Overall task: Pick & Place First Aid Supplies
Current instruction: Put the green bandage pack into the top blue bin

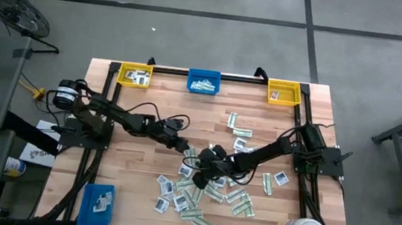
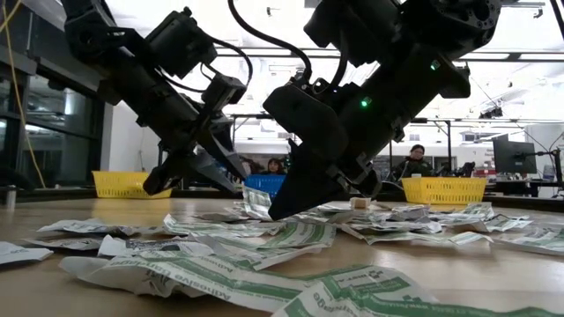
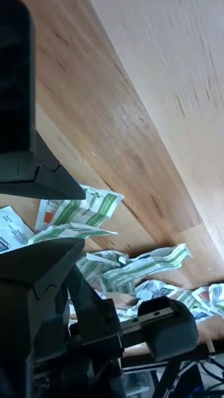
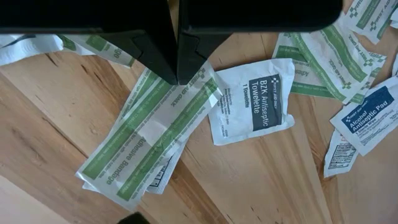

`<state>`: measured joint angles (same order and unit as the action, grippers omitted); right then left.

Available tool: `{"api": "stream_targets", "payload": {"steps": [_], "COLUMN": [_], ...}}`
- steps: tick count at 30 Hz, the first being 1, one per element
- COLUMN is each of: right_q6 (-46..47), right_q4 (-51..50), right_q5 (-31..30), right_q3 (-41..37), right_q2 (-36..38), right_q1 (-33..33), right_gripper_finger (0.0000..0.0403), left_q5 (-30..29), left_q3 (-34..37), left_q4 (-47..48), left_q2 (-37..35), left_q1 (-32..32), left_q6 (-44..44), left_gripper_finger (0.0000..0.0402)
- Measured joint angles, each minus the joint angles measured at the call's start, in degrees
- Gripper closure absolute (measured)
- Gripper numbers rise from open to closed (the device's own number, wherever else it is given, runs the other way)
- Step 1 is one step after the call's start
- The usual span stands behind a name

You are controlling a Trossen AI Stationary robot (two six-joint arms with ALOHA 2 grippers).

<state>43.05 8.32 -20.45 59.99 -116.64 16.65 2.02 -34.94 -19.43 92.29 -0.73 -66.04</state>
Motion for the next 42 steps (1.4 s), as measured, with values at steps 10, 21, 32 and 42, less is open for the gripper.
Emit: {"api": "stream_targets", "payload": {"steps": [10, 21, 32, 42], "right_q6": [0.0, -0.2, -0.2, 0.0], "right_q4": [0.0, 0.0, -0.2, -0.3], "right_q5": [-0.2, -0.4, -0.4, -0.4], "right_q3": [0.0, 0.0, 0.0, 0.0], "right_q2": [0.0, 0.0, 0.0, 0.0], "right_q1": [0.0, 0.0, -0.1, -0.1], "right_gripper_finger": [0.0403, 0.0403, 0.0403, 0.0403], "left_q5": [0.2, 0.3, 1.7, 2.3], "left_q3": [0.0, 0.0, -0.1, -3.0], "left_q4": [-0.6, -0.6, -3.9, -3.6], "left_q2": [0.0, 0.0, 2.6, 3.7], "left_q1": [0.0, 0.0, 0.0, 0.0], "left_q6": [0.4, 1.4, 1.8, 3.4], "left_gripper_finger": [0.0293, 0.0293, 0.0293, 0.0293]}}
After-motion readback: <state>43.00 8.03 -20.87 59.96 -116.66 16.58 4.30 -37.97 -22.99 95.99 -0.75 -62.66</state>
